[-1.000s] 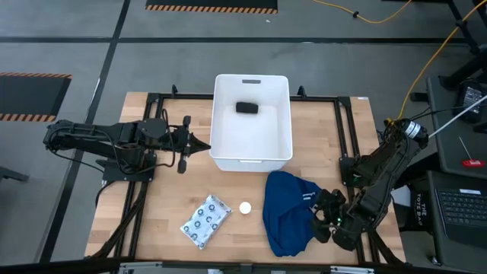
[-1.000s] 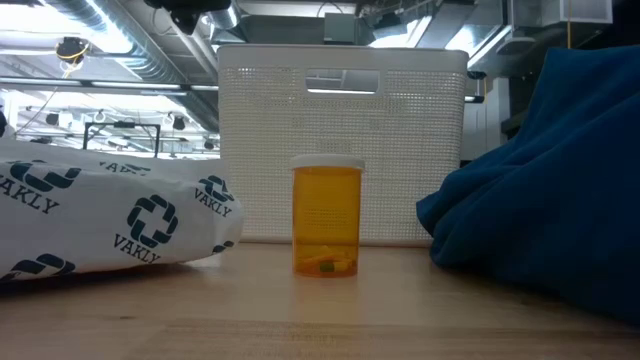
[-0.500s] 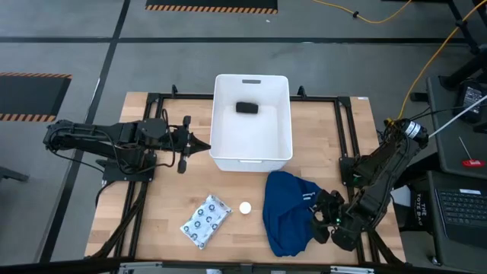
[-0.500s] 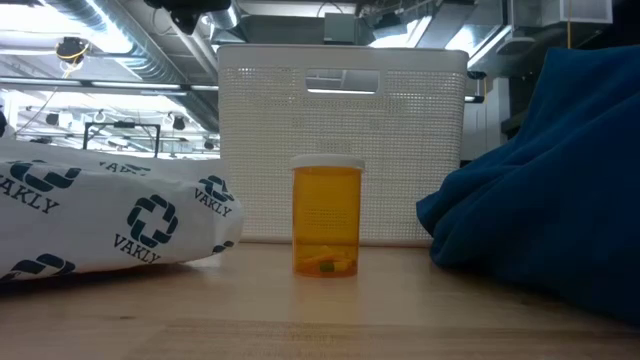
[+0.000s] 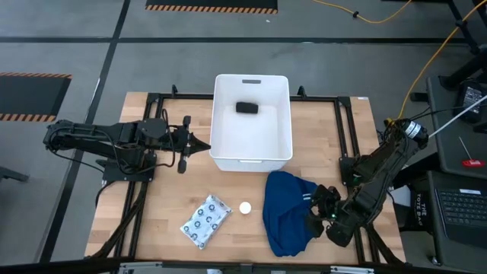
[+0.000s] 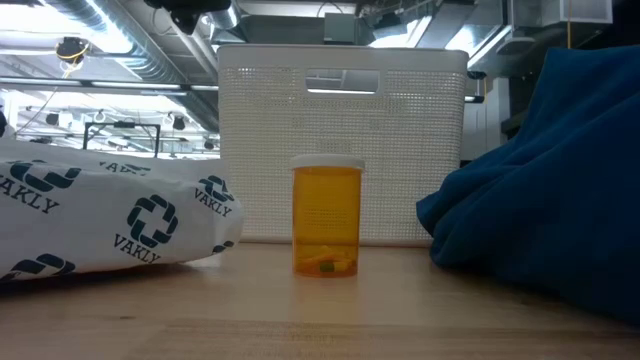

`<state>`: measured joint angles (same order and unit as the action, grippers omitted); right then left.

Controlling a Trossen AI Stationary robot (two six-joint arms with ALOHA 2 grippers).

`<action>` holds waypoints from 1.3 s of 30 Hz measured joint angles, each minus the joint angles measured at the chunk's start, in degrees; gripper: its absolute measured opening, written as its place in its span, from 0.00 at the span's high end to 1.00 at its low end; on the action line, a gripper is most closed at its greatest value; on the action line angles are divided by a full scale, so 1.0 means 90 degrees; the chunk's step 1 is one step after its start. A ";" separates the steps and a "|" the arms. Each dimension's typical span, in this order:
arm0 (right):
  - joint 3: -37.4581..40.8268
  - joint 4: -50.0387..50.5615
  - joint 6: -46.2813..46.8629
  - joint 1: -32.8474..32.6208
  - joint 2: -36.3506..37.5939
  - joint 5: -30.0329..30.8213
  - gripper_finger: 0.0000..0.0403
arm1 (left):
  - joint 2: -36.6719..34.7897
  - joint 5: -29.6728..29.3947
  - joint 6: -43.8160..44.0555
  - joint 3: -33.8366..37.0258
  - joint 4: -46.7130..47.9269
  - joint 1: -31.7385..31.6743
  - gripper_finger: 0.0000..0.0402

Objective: Pick & place medical supplies in basket/bin
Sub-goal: Put the blue patient gown into the white bin

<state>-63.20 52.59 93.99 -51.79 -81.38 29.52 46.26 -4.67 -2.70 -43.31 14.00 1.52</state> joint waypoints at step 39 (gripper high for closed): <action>-0.0002 -0.0151 -0.0019 0.0112 -0.0343 -0.0309 0.03 | 0.0002 0.0000 -0.0001 -0.0002 -0.0002 0.0000 0.98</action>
<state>-63.22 51.23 93.82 -50.78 -84.47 26.73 46.28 -4.67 -2.71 -43.33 13.98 1.52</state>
